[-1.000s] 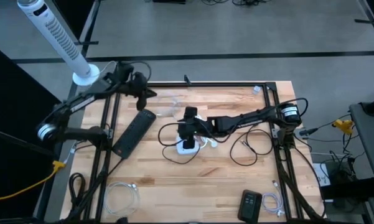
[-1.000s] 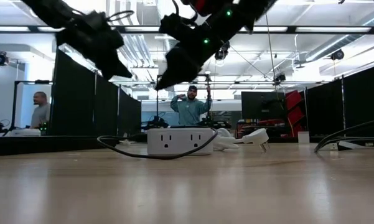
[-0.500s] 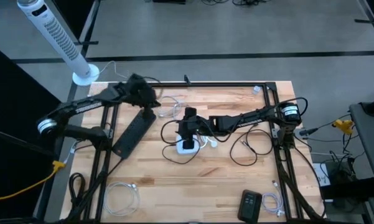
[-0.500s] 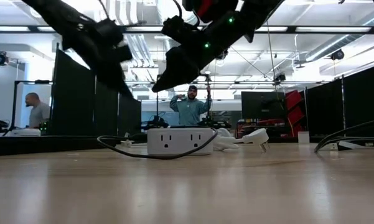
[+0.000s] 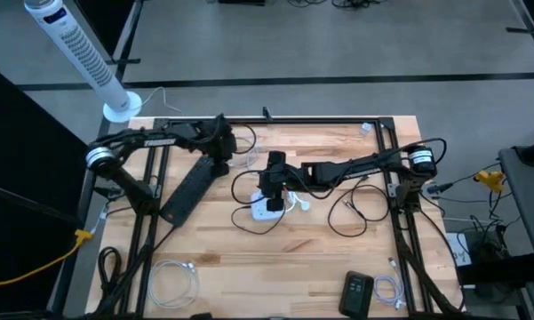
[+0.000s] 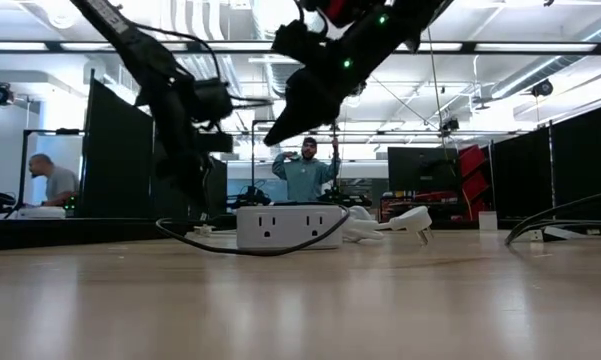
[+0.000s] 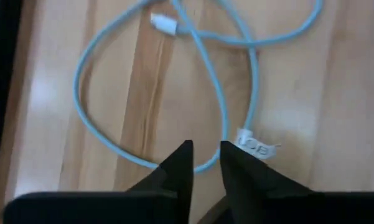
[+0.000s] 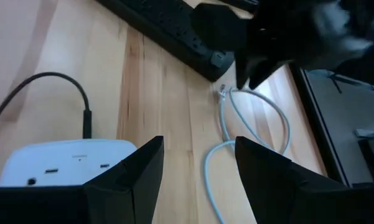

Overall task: Insert USB
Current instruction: Insert the blue charger cable into the top black outlet extension

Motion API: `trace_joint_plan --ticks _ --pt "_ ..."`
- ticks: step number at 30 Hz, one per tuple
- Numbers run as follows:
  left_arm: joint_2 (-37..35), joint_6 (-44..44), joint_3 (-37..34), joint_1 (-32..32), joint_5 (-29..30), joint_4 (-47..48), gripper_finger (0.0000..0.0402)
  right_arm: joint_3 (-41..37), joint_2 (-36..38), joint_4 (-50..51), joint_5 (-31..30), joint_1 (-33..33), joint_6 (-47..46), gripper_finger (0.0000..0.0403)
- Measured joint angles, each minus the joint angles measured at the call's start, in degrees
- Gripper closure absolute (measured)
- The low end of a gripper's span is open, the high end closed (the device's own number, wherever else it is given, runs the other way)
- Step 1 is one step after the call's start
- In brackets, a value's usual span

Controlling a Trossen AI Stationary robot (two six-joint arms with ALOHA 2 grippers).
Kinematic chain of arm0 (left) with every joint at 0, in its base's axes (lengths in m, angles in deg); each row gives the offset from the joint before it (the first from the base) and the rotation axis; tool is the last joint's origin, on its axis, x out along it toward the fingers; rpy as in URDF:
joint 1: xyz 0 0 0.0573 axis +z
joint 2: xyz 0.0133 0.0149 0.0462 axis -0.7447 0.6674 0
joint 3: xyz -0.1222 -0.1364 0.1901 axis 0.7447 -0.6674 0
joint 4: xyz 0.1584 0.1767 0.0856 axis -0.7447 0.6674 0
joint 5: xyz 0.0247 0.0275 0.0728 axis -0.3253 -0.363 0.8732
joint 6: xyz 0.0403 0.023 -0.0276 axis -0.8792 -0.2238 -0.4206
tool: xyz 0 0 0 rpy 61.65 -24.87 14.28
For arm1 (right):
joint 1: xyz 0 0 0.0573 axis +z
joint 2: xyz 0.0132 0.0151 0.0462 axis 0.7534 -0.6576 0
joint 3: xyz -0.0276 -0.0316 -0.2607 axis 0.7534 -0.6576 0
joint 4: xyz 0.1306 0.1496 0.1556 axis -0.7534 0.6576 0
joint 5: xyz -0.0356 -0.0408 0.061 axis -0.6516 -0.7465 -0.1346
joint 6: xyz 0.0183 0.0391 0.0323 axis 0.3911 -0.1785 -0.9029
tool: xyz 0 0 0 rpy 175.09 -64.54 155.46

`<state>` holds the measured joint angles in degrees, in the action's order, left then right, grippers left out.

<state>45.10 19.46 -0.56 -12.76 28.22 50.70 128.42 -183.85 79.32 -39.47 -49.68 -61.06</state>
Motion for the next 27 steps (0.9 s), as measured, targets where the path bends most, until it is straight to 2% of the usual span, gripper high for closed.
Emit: trace_joint_plan --ticks 7,12,22,27 --pt "6.3 -0.1 4.8 -0.6 1.7 4.1 0.0253 0.0 3.2 3.3 0.1 0.0 -1.9 0.0219" --pt "8.5 -0.1 8.5 -2.0 2.2 7.3 0.0233 0.0 3.2 3.5 0.1 0.0 -2.1 0.0219" --pt "8.4 -1.1 13.2 -7.4 3.7 14.3 0.0264 0.0 3.2 4.3 0.1 0.0 -2.1 0.0219" --pt "8.7 -1.6 13.0 -10.8 7.3 14.5 0.0285 0.0 3.2 4.4 0.2 0.0 -2.6 0.0219"
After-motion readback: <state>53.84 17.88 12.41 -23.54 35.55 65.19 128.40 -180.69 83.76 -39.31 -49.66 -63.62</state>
